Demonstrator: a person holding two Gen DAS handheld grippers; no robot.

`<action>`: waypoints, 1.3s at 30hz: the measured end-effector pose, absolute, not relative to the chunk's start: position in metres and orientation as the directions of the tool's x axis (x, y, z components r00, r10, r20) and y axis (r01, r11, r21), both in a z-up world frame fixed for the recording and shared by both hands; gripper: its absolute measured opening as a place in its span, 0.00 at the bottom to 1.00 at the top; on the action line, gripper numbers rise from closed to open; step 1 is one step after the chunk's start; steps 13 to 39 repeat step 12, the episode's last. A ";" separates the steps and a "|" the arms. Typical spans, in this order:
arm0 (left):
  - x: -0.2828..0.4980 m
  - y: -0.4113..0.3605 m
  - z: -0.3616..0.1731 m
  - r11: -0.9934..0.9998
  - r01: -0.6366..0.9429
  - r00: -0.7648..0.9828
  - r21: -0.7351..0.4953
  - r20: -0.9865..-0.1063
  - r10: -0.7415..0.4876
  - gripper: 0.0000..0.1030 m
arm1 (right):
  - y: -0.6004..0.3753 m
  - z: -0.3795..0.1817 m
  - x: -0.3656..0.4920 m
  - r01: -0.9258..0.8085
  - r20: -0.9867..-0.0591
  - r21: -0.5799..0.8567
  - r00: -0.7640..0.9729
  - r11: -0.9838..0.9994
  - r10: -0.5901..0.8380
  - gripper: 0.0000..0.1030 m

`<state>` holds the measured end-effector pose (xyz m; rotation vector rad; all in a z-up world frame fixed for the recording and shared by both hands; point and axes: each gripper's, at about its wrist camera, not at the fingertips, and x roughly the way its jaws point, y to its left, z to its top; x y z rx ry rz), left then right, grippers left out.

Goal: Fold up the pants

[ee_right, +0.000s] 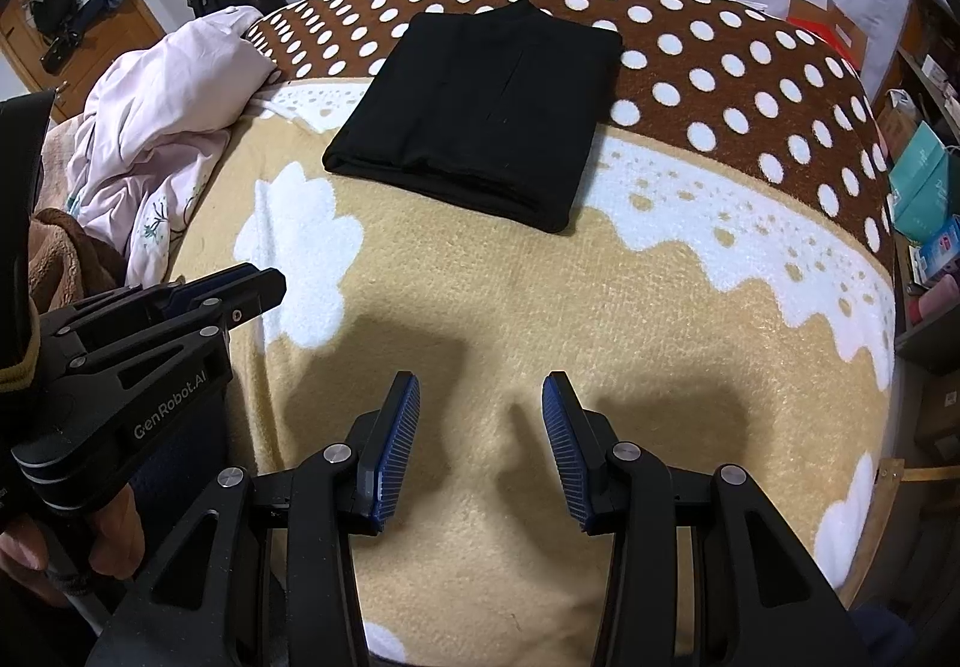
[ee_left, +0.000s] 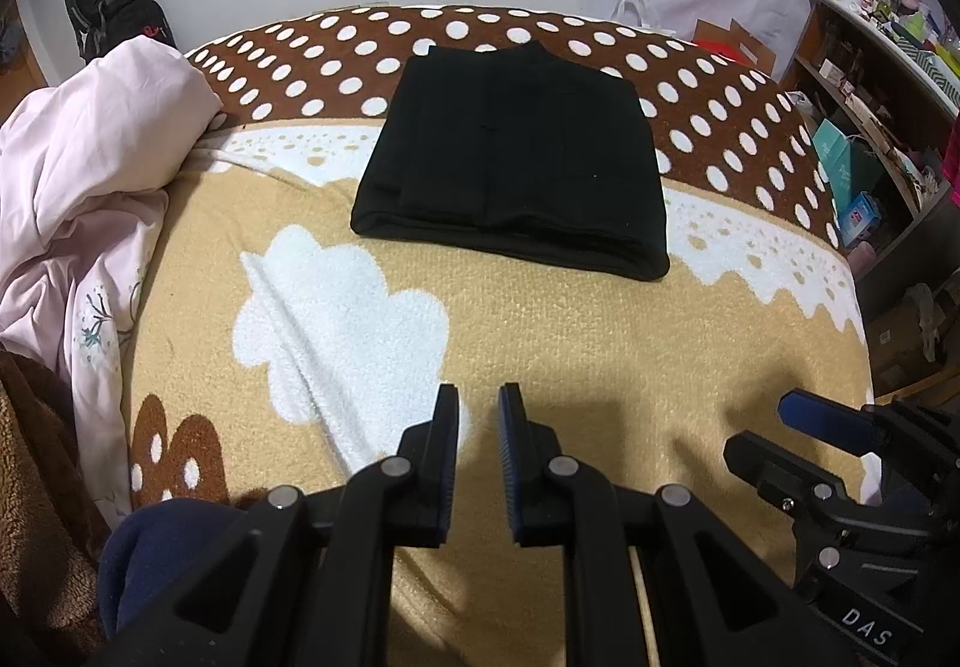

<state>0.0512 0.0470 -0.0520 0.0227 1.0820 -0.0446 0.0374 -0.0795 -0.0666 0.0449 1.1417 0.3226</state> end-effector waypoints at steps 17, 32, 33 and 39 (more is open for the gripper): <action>0.051 0.052 -0.054 1.000 0.018 0.482 0.013 -0.876 0.003 0.16 | -0.077 -0.069 0.038 -0.244 -0.889 0.196 0.365 0.950 0.277 0.42; 0.051 0.052 -0.054 1.000 0.018 0.482 0.013 -0.876 0.003 0.16 | -0.077 -0.069 0.038 -0.244 -0.889 0.196 0.365 0.950 0.277 0.42; 0.051 0.052 -0.054 1.000 0.018 0.482 0.013 -0.876 0.003 0.16 | -0.077 -0.069 0.038 -0.244 -0.889 0.196 0.365 0.950 0.277 0.42; 0.051 0.052 -0.054 1.000 0.018 0.482 0.013 -0.876 0.003 0.16 | -0.077 -0.069 0.038 -0.244 -0.889 0.196 0.365 0.950 0.277 0.42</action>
